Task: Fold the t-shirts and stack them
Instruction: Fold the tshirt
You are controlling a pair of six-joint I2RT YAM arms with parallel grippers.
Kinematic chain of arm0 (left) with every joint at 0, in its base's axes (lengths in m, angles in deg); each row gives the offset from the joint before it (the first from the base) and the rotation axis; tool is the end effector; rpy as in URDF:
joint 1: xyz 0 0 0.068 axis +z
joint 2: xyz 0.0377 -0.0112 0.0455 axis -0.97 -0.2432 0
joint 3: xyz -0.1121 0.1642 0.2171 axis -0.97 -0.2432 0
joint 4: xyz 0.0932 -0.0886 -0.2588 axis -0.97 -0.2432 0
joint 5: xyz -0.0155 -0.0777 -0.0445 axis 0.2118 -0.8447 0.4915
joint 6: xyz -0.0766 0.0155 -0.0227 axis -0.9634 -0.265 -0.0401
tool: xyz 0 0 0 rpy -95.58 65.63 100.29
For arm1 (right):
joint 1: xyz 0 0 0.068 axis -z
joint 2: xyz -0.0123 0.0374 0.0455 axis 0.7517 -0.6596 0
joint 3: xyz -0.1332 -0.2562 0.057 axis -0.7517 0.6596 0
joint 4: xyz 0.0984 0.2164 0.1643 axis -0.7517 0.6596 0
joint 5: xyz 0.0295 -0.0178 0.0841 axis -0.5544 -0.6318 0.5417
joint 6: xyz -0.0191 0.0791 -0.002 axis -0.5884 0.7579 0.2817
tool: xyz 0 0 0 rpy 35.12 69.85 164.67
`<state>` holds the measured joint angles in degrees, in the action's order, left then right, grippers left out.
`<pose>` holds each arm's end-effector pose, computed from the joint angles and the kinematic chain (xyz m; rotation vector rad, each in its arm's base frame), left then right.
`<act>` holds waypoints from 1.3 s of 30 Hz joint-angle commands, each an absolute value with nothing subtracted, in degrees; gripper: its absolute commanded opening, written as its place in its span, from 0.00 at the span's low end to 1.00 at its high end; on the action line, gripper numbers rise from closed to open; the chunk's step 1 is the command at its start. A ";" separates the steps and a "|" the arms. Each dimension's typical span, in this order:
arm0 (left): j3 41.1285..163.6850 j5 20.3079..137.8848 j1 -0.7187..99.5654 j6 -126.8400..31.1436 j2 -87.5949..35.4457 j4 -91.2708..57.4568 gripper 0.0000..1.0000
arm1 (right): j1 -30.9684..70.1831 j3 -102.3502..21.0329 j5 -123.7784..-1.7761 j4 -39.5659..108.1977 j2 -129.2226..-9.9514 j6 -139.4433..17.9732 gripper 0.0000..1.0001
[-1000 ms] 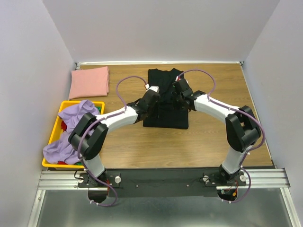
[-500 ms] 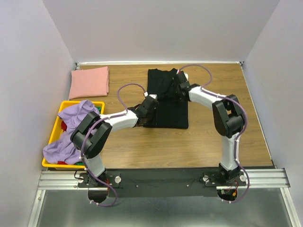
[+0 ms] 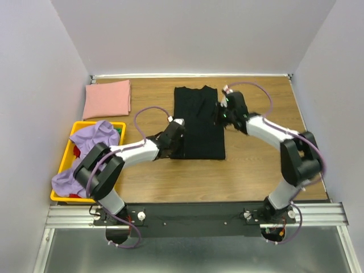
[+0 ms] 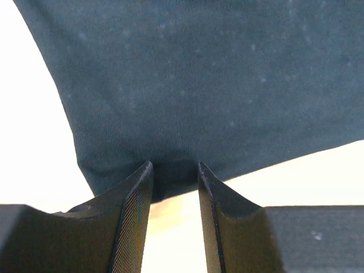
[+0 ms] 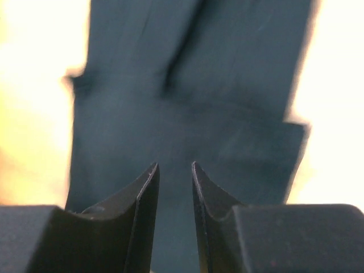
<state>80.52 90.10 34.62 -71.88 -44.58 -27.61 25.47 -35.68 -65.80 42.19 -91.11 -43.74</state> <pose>0.2785 -0.2403 0.1391 0.1058 2.5502 -0.4954 0.4174 0.1855 0.2050 -0.0323 2.3280 0.5155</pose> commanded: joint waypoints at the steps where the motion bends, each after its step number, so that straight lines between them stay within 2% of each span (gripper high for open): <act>1: 77.53 90.78 34.09 -75.02 -36.38 -26.06 0.47 | 25.27 -19.90 -48.55 27.68 -80.11 -35.58 0.37; 4: 70.78 89.48 34.70 -77.40 -27.07 -14.66 0.48 | 26.58 -9.08 -40.29 19.50 -72.37 -30.30 0.39; 5: 65.71 84.94 35.83 -78.27 -23.39 -10.09 0.48 | 27.98 -3.66 -36.88 14.52 -69.83 -28.72 0.39; 6: 63.31 82.90 36.63 -78.28 -22.31 -5.70 0.48 | 29.04 -3.61 -35.02 14.47 -69.02 -26.87 0.39; 7: 61.28 81.14 37.59 -80.19 -21.69 1.57 0.48 | 29.92 1.70 -33.17 7.86 -68.58 -25.03 0.39; 9: 57.75 78.39 38.66 -81.09 -22.73 6.37 0.47 | 32.56 5.52 -27.81 0.97 -69.18 -20.19 0.40; 12: 59.76 73.67 39.19 -79.87 -28.25 6.92 0.45 | 34.05 9.57 -23.49 -10.09 -74.80 -16.23 0.40; 16: 59.51 73.21 40.84 -81.44 -33.72 8.67 0.43 | 36.25 13.88 -21.47 -20.82 -83.94 -11.83 0.40; 20: 56.36 72.86 43.04 -85.82 -36.89 9.73 0.42 | 42.12 18.79 -18.40 -32.35 -97.54 -4.98 0.36; 23: 51.53 72.42 46.46 -89.34 -36.02 12.01 0.40 | 45.30 21.79 -15.85 -41.58 -102.14 -2.25 0.36; 26: 48.44 72.33 48.50 -90.15 -33.65 13.33 0.39 | 45.39 21.97 -15.05 -41.60 -99.88 -1.64 0.37; 31: 48.08 71.37 48.85 -90.94 -27.67 13.51 0.39 | 44.78 20.57 -15.14 -38.01 -88.98 0.39 0.42; 36: 52.29 71.36 46.57 -90.59 -23.36 13.68 0.40 | 40.39 15.82 -18.28 -32.99 -82.99 0.92 0.49; 39: 55.97 71.53 46.21 -89.54 -26.50 16.66 0.40 | 39.77 11.36 -20.40 -31.50 -84.47 0.13 0.52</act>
<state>51.97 72.22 46.86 -90.48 -24.67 12.71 40.92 16.04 -17.25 -34.92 -83.81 0.20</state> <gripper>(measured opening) 0.402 0.504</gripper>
